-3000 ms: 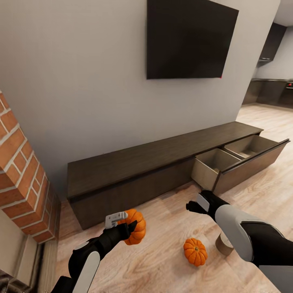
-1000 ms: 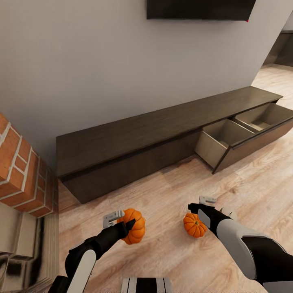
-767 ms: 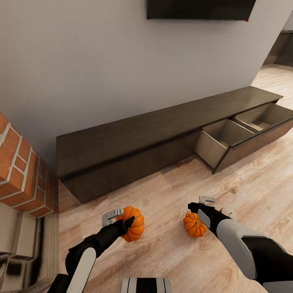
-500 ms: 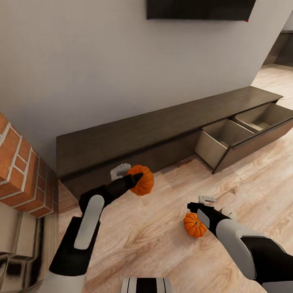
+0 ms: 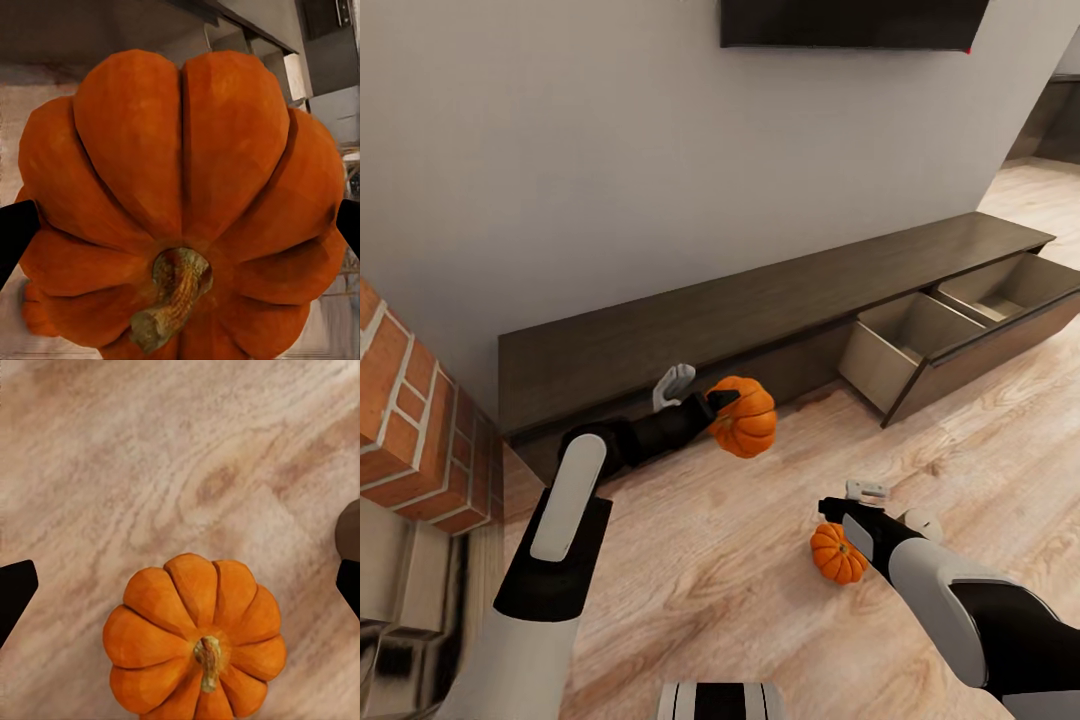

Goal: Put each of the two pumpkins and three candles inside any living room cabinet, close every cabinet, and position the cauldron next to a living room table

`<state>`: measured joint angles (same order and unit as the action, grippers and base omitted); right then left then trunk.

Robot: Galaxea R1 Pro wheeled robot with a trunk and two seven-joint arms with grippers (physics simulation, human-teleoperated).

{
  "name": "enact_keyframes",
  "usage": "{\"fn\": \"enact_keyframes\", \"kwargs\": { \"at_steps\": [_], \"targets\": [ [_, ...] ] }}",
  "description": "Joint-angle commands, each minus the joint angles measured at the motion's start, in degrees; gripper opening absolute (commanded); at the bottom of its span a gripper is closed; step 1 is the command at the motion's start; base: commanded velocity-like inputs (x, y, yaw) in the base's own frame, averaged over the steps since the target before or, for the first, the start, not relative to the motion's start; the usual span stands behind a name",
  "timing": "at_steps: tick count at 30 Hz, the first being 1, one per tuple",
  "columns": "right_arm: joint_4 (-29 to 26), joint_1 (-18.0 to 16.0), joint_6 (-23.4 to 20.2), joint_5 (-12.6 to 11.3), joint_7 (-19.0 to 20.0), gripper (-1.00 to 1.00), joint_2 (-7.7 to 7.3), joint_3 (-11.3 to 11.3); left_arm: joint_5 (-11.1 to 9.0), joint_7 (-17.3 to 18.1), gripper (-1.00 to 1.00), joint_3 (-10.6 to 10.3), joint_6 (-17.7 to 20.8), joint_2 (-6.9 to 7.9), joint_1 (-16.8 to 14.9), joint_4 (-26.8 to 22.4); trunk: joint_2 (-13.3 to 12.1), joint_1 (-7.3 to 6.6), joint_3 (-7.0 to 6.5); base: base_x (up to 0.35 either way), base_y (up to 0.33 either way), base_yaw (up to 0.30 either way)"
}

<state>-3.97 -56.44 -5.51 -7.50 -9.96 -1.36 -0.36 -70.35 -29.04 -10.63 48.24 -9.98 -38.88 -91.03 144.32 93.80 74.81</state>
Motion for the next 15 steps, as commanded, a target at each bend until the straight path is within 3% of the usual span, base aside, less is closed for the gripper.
{"fn": "enact_keyframes", "kwargs": {
  "at_steps": [1,2,5,10,15],
  "targets": [
    [-0.14,0.01,-0.29,-0.41,-0.15,1.00,0.02,0.01,-0.68,-0.56,-1.00,-0.02,0.02,-0.02,-0.05,0.12,0.02,-0.01,0.04,0.000,0.000,0.000],
    [-0.15,-0.01,-0.29,-0.41,-0.15,1.00,0.00,-0.01,-0.72,-0.49,-1.00,-0.06,0.07,1.28,-0.05,0.29,0.02,-0.01,0.04,0.058,0.000,0.000],
    [-0.16,0.01,-0.29,-0.39,-0.15,1.00,-0.08,-0.05,-0.74,-0.43,-1.00,-0.12,0.09,2.64,-0.05,0.37,0.02,-0.01,0.04,0.116,0.000,0.000],
    [-0.16,0.01,-0.32,-0.38,-0.18,1.00,-0.14,-0.08,-0.75,-0.41,-1.00,-3.20,0.04,3.52,-0.05,0.41,0.02,-0.01,0.04,0.059,0.000,0.000],
    [-0.16,-0.01,-0.65,-0.48,-0.34,1.00,0.02,0.00,-0.75,-0.48,-1.00,-4.12,-0.07,3.69,-0.05,0.51,0.02,-0.01,0.04,0.007,0.000,0.000]
  ]
}}
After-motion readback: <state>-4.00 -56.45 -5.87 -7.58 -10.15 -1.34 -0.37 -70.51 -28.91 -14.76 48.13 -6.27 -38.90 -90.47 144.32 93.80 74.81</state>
